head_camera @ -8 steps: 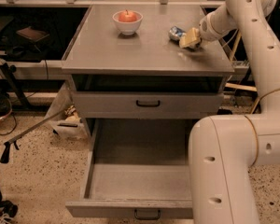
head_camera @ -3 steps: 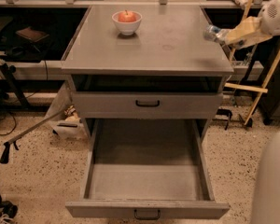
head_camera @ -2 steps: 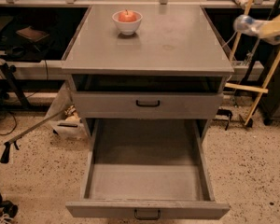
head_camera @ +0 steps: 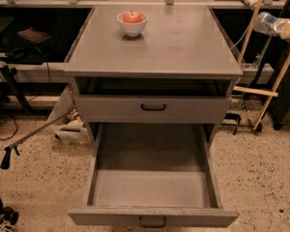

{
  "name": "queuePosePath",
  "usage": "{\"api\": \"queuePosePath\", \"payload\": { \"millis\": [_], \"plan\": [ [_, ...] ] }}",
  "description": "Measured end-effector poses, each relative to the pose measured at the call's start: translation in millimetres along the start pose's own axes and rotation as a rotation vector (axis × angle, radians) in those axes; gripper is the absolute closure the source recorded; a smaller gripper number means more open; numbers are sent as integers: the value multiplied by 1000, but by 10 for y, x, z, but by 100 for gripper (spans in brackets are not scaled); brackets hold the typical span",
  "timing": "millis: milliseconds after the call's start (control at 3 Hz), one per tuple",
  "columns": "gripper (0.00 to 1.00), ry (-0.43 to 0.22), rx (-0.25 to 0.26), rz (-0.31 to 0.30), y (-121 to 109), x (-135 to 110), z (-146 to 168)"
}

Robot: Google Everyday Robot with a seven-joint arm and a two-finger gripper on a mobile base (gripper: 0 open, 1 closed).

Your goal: Place redbull can into middle drawer

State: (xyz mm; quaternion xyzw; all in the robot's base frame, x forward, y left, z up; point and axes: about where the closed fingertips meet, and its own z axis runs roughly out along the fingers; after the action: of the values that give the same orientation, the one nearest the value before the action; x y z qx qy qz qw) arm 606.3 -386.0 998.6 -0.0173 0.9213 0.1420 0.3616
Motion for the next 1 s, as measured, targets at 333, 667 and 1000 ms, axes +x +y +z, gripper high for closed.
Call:
{"api": "queuePosePath", "payload": {
  "millis": [333,667,1000],
  "plan": [
    [100,47,-57,7,192,256,100],
    [100,74,-205,1,748,672,88],
    [100,105,-320,62,1091,1164,219]
  ]
}}
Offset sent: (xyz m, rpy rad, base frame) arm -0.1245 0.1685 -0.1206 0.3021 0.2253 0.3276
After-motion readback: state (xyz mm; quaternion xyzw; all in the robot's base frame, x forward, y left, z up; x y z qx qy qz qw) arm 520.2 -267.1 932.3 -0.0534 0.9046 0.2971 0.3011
